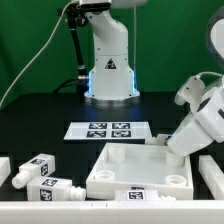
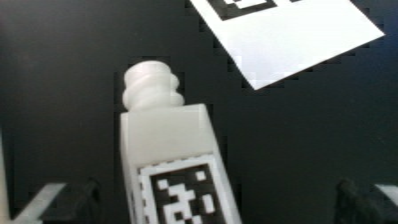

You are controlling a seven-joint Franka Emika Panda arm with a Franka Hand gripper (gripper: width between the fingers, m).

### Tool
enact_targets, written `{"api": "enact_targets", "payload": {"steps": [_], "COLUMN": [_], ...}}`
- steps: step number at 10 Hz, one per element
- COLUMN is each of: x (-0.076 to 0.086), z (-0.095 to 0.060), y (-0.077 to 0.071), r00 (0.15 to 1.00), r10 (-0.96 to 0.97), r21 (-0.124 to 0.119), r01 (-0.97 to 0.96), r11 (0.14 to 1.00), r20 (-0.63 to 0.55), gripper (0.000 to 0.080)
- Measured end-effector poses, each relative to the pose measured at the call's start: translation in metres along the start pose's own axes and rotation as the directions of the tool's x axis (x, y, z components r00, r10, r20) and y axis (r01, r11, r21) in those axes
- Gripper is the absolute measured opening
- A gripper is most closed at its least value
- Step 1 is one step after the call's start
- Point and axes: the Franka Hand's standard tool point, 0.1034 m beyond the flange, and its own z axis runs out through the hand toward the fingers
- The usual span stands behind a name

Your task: Assemble one leg

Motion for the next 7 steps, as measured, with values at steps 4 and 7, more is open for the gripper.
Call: {"api": "enact_targets", "payload": {"steps": [4,7], "x": [0.0035,0.0048], "z": [-0.0011,-0.0055], "y": [0.0021,0.0026], "r00": [1.0,1.0], "r10": [-0.011,-0.013], "r21": [-0.009,-0.018], "r01": [0.011,0.013], "r11": [1.0,1.0], "r20": [-0.018,-0.021], "gripper": [0.0372,0.0238]}}
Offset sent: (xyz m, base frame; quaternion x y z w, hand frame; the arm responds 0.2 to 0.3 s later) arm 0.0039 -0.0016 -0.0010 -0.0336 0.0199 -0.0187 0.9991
